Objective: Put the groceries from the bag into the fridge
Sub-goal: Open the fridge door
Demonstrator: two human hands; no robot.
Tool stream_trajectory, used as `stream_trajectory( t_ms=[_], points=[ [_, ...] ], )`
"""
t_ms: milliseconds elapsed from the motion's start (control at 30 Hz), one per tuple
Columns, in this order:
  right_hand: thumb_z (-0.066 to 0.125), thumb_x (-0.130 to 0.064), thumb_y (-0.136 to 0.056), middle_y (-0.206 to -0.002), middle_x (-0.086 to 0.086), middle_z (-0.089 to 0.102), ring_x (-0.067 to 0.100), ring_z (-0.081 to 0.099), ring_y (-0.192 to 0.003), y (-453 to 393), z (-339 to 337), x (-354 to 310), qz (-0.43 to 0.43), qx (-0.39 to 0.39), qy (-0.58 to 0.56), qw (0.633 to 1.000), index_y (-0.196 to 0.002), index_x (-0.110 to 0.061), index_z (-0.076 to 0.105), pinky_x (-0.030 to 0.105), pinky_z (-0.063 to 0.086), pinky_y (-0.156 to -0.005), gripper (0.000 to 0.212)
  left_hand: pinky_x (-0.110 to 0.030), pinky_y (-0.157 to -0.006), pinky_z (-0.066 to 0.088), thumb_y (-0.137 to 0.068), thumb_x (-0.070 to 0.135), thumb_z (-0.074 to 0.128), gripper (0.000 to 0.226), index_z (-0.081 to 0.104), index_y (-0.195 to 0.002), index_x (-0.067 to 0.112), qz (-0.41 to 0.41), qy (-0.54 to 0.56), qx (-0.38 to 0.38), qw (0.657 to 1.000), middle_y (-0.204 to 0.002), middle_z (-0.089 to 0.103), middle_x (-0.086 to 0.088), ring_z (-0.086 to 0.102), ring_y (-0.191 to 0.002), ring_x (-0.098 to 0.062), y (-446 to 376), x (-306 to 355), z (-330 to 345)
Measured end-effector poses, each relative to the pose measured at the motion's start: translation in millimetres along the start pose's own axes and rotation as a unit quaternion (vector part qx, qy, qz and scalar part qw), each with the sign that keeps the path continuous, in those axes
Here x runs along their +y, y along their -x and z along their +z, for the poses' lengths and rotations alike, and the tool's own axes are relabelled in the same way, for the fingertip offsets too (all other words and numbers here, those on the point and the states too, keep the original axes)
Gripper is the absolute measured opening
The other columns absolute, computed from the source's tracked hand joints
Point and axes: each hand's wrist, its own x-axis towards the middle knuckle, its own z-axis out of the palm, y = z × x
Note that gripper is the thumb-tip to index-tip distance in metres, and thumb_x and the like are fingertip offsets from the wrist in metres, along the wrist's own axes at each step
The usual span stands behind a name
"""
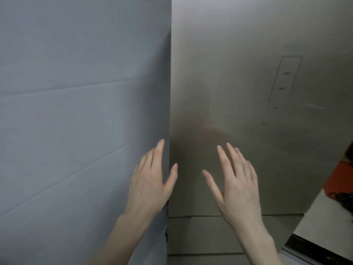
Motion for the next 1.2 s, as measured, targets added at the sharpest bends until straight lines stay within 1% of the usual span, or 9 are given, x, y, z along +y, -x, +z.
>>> stream_trajectory(
  t_ms=[100,233,333,433,533,667,833,1067,1200],
  points=[
    [0.048,-0.054,-0.103,-0.169,0.003,0.03,0.023,0.025,-0.158,-12,13,0,-0.008,0.03,-0.005,0.999,-0.16,-0.022,0.036,0.051,0.032,-0.122,0.067,-0.038,-0.1,0.047,-0.101,0.048,0.049,0.074,0.019,-0.161,0.019,-0.016,-0.005,-0.013,1.0,-0.148,0.052,-0.001,0.052,-0.13,-0.023,-13,5,16],
    [0.045,-0.055,-0.105,-0.174,0.002,0.015,0.024,0.013,-0.161,-25,35,-1,-0.032,0.019,0.015,0.999,-0.165,-0.025,0.024,0.053,0.026,-0.125,0.07,-0.04,-0.104,0.05,-0.101,0.053,0.047,0.078,0.009,-0.162,0.023,-0.026,0.022,-0.037,0.999,-0.156,0.043,0.0,0.051,-0.136,-0.021,-21,6,37],
    [0.044,-0.056,-0.105,-0.175,0.002,0.007,0.026,0.006,-0.162,-30,50,0,-0.035,0.004,0.033,0.999,-0.166,-0.027,0.017,0.056,0.026,-0.125,0.073,-0.037,-0.103,0.051,-0.1,0.053,0.05,0.077,0.011,-0.161,0.027,-0.05,0.077,-0.038,0.995,-0.158,0.038,0.005,0.052,-0.136,-0.017,-23,5,44],
    [0.047,-0.055,-0.104,-0.175,0.003,0.001,0.029,0.002,-0.162,-30,58,1,-0.032,-0.005,0.044,0.998,-0.167,-0.027,0.011,0.058,0.027,-0.124,0.077,-0.04,-0.111,0.047,-0.096,0.056,0.054,0.08,0.015,-0.16,0.029,-0.077,0.126,-0.048,0.988,-0.159,0.035,0.008,0.049,-0.139,-0.015,-27,2,49],
    [0.053,-0.054,-0.102,-0.175,0.004,0.001,0.031,0.002,-0.162,-30,61,-2,-0.023,-0.001,0.038,0.999,-0.167,-0.025,0.013,0.058,0.028,-0.123,0.081,-0.044,-0.113,0.046,-0.087,0.063,0.056,0.087,0.015,-0.159,0.034,-0.108,0.166,-0.062,0.978,-0.156,0.035,0.012,0.046,-0.141,-0.012,-31,2,50],
    [0.051,-0.055,-0.103,-0.175,0.004,0.001,0.03,0.002,-0.162,-28,59,-3,-0.022,-0.007,0.035,0.999,-0.167,-0.025,0.013,0.056,0.027,-0.124,0.08,-0.045,-0.11,0.048,-0.081,0.062,0.056,0.089,0.017,-0.156,0.035,-0.121,0.175,-0.078,0.974,-0.153,0.036,0.012,0.046,-0.137,-0.01,-33,6,45],
    [0.048,-0.056,-0.104,-0.175,0.003,-0.001,0.03,0.001,-0.162,-24,52,-5,-0.02,-0.021,0.03,0.999,-0.167,-0.025,0.011,0.054,0.025,-0.125,0.079,-0.044,-0.111,0.048,-0.081,0.061,0.057,0.09,0.017,-0.157,0.036,-0.116,0.177,-0.114,0.971,-0.156,0.035,0.012,0.046,-0.138,-0.012,-31,5,37],
    [0.045,-0.058,-0.103,-0.175,0.002,-0.007,0.027,-0.001,-0.162,-3,27,-16,-0.001,-0.049,0.034,0.998,-0.167,-0.027,0.003,0.053,0.022,-0.127,0.082,-0.037,-0.108,0.046,-0.083,0.058,0.058,0.086,0.017,-0.155,0.036,-0.088,0.192,-0.143,0.967,-0.149,0.037,0.014,0.051,-0.13,-0.009,-12,7,13],
    [0.042,-0.06,-0.103,-0.175,0.001,-0.009,0.026,-0.001,-0.162,10,11,-22,0.011,-0.059,0.055,0.997,-0.167,-0.027,-0.001,0.052,0.022,-0.127,0.084,-0.043,-0.106,0.05,-0.084,0.058,0.057,0.085,0.017,-0.155,0.037,-0.06,0.187,-0.16,0.967,-0.151,0.038,0.013,0.053,-0.13,-0.012,3,7,-3]
  ],
)
